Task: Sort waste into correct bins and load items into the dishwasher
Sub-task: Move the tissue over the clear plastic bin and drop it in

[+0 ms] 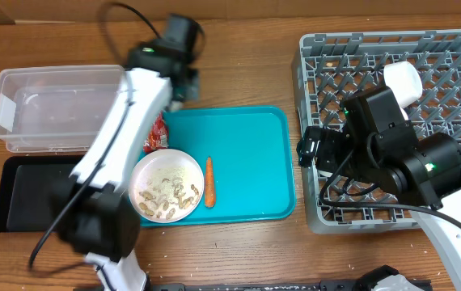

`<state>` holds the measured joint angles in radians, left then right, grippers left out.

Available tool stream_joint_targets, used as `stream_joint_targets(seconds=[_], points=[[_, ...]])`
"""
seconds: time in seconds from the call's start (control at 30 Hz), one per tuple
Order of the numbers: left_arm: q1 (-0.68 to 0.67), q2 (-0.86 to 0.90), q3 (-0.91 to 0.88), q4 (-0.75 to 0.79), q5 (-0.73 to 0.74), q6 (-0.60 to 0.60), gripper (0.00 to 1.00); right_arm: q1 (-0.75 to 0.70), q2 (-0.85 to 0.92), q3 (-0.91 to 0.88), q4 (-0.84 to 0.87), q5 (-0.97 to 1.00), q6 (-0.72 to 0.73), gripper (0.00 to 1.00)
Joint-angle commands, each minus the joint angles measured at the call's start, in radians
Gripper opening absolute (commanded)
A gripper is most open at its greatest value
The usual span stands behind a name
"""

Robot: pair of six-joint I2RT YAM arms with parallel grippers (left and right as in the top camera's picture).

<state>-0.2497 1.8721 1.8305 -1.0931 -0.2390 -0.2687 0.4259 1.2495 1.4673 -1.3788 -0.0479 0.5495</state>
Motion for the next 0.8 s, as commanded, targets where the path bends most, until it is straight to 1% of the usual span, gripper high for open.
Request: stream_joint_targets(seconds=[0.0,0.03,0.07,0.13,0.17,0.2,0.23,0.27,0.3,0.33,0.37,0.47,0.53,0.6,0.67,0.77], points=[[0.105,-0.072,0.026,-0.011,-0.121,0.007,0.04,-0.001,-0.003,0.005,0.004,0.006,0.001,1.0],[0.134,-0.07,0.026,-0.01,-0.12,0.007,0.04,-0.001,-0.003,0.005,0.004,0.006,0.001,1.0],[0.163,-0.064,0.026,-0.01,-0.118,0.007,0.07,-0.001,-0.003,0.005,0.003,0.006,0.001,1.0],[0.224,-0.046,0.026,-0.003,-0.084,0.008,0.19,-0.001,-0.003,0.005,0.003,0.006,0.001,1.0],[0.248,-0.039,0.026,-0.001,-0.068,0.008,0.29,-0.001,-0.003,0.005,0.003,0.006,0.0,1.0],[0.267,-0.032,0.026,0.002,-0.047,0.008,0.42,-0.001,-0.003,0.005,0.003,0.006,0.001,1.0],[0.282,-0.028,0.026,0.002,-0.025,0.008,0.6,-0.001,-0.003,0.005,0.003,0.006,0.0,1.0],[0.292,-0.028,0.026,0.002,-0.017,0.008,0.74,-0.001,-0.003,0.005,0.003,0.006,0.0,1.0],[0.297,-0.03,0.027,0.0,-0.018,0.008,0.78,-0.001,-0.003,0.005,0.003,0.006,0.0,1.0],[0.3,-0.036,0.029,-0.002,-0.019,0.008,0.8,-0.001,-0.003,0.005,0.003,0.006,-0.004,1.0],[0.301,-0.042,0.036,-0.002,-0.018,0.008,0.8,-0.001,-0.003,0.005,0.003,0.006,-0.007,1.0],[0.29,-0.06,0.056,-0.005,0.047,0.008,0.73,-0.001,-0.003,0.005,0.003,0.006,-0.007,1.0],[0.266,-0.068,0.057,-0.018,0.128,0.007,0.64,-0.001,-0.003,0.005,0.003,0.006,-0.007,1.0],[0.226,-0.059,0.047,-0.027,0.168,0.006,0.62,-0.001,-0.003,0.005,0.003,0.006,-0.007,1.0],[0.136,-0.021,-0.013,-0.017,0.145,0.006,0.63,-0.001,-0.003,0.005,0.001,0.006,-0.007,1.0],[0.075,0.04,-0.064,-0.014,0.07,-0.038,0.62,-0.001,-0.003,0.005,-0.003,0.006,-0.007,1.0]])
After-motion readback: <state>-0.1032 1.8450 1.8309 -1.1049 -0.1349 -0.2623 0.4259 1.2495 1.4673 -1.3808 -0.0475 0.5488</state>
